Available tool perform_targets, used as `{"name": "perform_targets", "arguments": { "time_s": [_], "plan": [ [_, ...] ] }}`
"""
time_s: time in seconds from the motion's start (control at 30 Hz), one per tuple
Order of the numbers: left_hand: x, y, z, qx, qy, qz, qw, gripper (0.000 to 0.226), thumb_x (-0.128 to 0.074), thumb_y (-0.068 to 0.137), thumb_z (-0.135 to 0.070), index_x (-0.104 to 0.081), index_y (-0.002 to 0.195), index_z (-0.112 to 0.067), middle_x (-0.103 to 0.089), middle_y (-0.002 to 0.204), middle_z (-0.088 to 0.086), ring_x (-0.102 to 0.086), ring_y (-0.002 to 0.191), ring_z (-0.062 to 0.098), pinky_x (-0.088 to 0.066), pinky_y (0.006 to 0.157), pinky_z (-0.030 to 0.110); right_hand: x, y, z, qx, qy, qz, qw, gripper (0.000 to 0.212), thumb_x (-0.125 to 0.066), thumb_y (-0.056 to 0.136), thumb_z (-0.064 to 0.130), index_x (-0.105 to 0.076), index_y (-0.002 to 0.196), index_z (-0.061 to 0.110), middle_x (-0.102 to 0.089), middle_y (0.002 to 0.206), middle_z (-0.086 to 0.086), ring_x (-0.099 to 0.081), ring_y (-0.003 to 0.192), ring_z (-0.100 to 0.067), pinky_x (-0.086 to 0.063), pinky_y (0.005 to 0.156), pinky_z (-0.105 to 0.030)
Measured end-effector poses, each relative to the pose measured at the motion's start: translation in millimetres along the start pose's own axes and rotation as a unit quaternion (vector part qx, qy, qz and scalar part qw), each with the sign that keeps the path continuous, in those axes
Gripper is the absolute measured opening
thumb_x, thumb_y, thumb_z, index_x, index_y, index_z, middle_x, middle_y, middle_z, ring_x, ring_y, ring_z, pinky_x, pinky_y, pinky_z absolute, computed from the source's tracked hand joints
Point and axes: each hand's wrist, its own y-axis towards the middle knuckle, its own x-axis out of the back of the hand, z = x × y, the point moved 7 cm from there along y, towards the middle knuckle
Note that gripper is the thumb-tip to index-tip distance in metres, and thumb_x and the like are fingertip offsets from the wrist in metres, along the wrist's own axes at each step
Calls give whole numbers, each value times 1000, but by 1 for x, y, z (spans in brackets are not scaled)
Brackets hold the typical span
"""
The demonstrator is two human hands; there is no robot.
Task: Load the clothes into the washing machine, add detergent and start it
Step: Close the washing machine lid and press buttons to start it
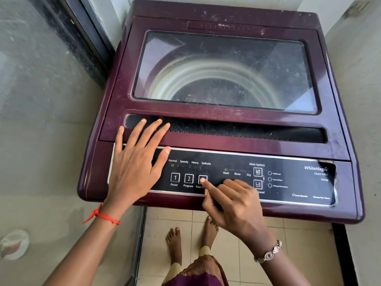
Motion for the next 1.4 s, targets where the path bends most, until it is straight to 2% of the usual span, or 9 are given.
{"name": "perform_targets", "arguments": {
  "time_s": [0.37, 0.53, 0.7, 0.83, 1.03, 1.13, 1.4],
  "plan": [
    [0, -1, 4, 1, -9, -3, 1000, 52, -24, 94, -44, -33, 142, -29, -37, 148, -9, -29, 139, 19, -9, 115, 48, -5, 6, 4, -15, -65, -10, 998, 19, -57, 78, 17, -71, 68, 10, -43, 42, 3, -40, 40, -18, -29, 44, -27],
    [2, -4, 2, 0, -6, -6, 1000, 52, -25, 93, -45, -34, 142, -29, -38, 147, -8, -30, 139, 19, -10, 115, 48, -3, 1, 6, -13, -50, -6, 999, 23, -53, 82, 17, -73, 73, 9, -45, 44, 3, -42, 41, -17, -33, 42, -27],
    [2, -8, 4, 0, -1, -9, 1000, 53, -24, 93, -45, -35, 142, -29, -39, 147, -9, -31, 139, 19, -11, 115, 48, -3, -3, 12, 2, -61, -15, 998, 21, -55, 82, 16, -74, 79, 6, -42, 45, 2, -38, 42, -17, -28, 47, -27],
    [2, -9, 4, -1, -9, -17, 1000, 53, -25, 92, -45, -38, 140, -28, -41, 146, -9, -33, 138, 19, -11, 115, 48, -4, -5, 15, 7, -75, -20, 997, 21, -55, 82, 16, -73, 79, 6, -43, 45, 1, -39, 42, -18, -31, 45, -28],
    [5, -8, 4, -3, -32, -35, 999, 54, -25, 91, -46, -41, 138, -27, -43, 144, -9, -35, 137, 20, -13, 115, 49, -1, -3, 9, -48, -63, -17, 997, 29, -48, 89, 24, -71, 90, 7, -53, 54, 2, -49, 49, -17, -39, 49, -27],
    [4, -8, 3, -5, -34, -39, 999, 55, -24, 91, -47, -42, 138, -26, -44, 144, -8, -36, 136, 20, -15, 115, 51, -1, -3, 6, -64, -65, -16, 996, 27, -48, 90, 24, -69, 88, 8, -58, 57, 2, -54, 51, -17, -43, 50, -29],
    [4, -12, -2, -10, -36, -35, 999, 59, -19, 90, -50, -42, 138, -26, -46, 143, -6, -37, 136, 21, -16, 114, 52, 3, -3, 8, -79, -95, 19, 992, 14, -53, 83, 22, -60, 75, 13, -54, 53, 3, -53, 50, -17, -43, 48, -28]
  ]
}}
